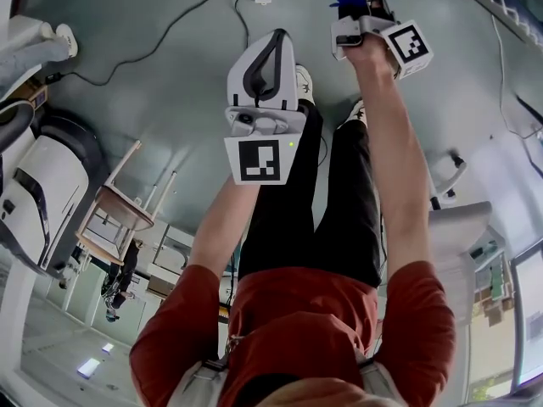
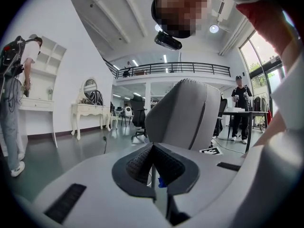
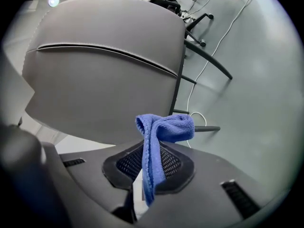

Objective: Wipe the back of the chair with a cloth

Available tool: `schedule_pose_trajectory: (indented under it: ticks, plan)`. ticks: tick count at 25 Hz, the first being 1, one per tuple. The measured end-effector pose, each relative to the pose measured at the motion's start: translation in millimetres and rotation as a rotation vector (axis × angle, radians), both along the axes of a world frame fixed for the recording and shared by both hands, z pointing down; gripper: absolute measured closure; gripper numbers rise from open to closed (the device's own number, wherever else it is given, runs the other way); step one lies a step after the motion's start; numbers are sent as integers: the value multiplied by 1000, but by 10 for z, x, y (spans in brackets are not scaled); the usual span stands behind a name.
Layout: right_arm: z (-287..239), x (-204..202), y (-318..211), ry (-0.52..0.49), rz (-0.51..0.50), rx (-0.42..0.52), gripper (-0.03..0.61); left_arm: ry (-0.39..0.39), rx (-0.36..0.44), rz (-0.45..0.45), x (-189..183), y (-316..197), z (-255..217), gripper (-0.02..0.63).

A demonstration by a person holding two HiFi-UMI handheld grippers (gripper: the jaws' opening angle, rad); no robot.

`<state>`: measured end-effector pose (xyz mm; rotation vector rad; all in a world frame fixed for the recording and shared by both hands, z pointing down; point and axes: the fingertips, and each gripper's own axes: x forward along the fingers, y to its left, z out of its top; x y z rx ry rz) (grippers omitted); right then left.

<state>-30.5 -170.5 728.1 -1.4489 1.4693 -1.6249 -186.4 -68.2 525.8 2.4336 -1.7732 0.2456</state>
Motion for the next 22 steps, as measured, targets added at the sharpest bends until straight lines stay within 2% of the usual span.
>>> schedule_pose_trajectory:
  ticks: [8, 15, 22]
  plan:
    - [52, 13, -528, -91, 118, 35, 526, 3, -17, -19, -144, -20, 86, 604]
    - [-35, -35, -548, -122, 107, 39, 525, 2, -10, -20, -183, -17, 9, 604]
    - [-553, -74, -412, -134, 58, 70, 526, 3, 16, -9, -98, 31, -339, 604]
